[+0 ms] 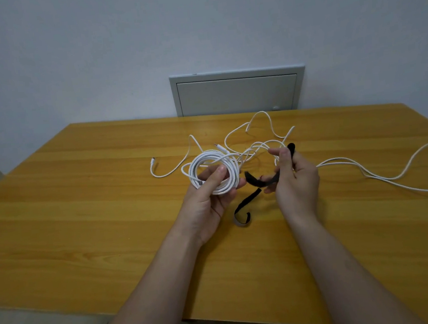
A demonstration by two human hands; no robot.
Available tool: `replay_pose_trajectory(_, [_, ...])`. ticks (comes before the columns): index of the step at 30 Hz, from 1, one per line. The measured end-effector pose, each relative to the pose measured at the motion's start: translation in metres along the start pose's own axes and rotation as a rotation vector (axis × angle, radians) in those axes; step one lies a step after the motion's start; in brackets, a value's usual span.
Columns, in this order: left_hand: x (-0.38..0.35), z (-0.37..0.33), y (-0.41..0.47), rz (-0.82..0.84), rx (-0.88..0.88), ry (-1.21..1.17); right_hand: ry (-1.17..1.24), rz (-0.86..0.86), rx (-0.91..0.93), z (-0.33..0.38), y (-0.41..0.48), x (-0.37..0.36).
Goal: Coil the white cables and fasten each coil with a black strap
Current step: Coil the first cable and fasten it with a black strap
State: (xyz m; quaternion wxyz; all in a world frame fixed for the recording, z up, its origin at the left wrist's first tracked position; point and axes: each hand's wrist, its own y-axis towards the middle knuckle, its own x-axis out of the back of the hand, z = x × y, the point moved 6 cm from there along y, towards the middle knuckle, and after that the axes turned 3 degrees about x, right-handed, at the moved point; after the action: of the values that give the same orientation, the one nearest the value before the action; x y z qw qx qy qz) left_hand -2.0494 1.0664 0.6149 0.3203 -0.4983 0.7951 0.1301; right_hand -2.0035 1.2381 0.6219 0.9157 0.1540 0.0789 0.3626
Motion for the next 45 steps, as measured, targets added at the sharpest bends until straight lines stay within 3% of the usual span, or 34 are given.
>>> replay_pose_trajectory(2, [-0.001, 0.000, 0.001, -0.002, 0.006, 0.003, 0.039, 0.011, -0.016, 0.001, -0.002, -0.002])
replay_pose_trajectory(9, [-0.002, 0.003, -0.003, 0.012, 0.107, -0.057, -0.162, -0.058, 0.073, -0.009, 0.006, 0.003])
replay_pose_trajectory(16, [-0.004, 0.005, -0.002, 0.059, 0.098, 0.066, 0.055, 0.019, -0.043, -0.013, 0.002, -0.003])
replay_pose_trajectory(23, [0.000, 0.006, 0.004, 0.071, 0.060, 0.080, -0.130, 0.009, 0.082, -0.005, -0.001, -0.002])
replay_pose_trajectory(29, [0.006, 0.003, 0.007, -0.001, 0.022, 0.107, -0.060, 0.076, 0.040, -0.006, -0.006, -0.007])
replay_pose_trajectory(34, [0.007, 0.003, 0.006, 0.041, -0.003, 0.188, 0.005, 0.145, 0.007, 0.000, -0.009, -0.012])
replay_pose_trajectory(45, [0.004, 0.007, 0.003, 0.069, 0.045, 0.174, -0.297, 0.175, 0.402, 0.012, -0.008, -0.014])
